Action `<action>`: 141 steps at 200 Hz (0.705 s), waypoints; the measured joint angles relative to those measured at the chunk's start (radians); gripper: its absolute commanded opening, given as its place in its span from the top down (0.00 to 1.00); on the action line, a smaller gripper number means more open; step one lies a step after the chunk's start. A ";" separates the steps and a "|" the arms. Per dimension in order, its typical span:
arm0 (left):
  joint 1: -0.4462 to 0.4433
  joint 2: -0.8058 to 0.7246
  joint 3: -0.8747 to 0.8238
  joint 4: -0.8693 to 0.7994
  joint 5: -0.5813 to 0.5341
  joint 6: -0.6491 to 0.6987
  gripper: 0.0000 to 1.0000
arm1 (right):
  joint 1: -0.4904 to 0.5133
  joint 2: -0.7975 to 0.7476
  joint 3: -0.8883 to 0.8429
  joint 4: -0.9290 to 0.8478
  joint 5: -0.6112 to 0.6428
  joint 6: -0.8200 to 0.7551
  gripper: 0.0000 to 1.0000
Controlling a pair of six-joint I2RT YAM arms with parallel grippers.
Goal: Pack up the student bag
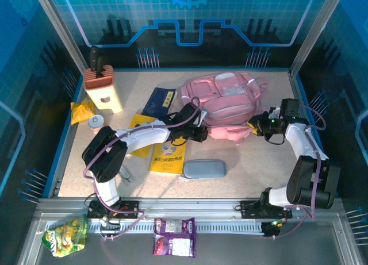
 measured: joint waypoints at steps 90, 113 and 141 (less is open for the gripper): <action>-0.005 0.059 0.038 0.008 0.026 -0.121 1.00 | 0.098 -0.164 0.023 -0.191 0.211 -0.028 0.00; -0.014 0.061 0.049 0.012 0.026 -0.135 1.00 | 0.192 -0.233 -0.045 -0.192 0.225 0.057 0.00; -0.035 0.066 0.063 0.016 0.026 -0.136 1.00 | 0.282 -0.245 -0.135 -0.124 0.209 0.210 0.00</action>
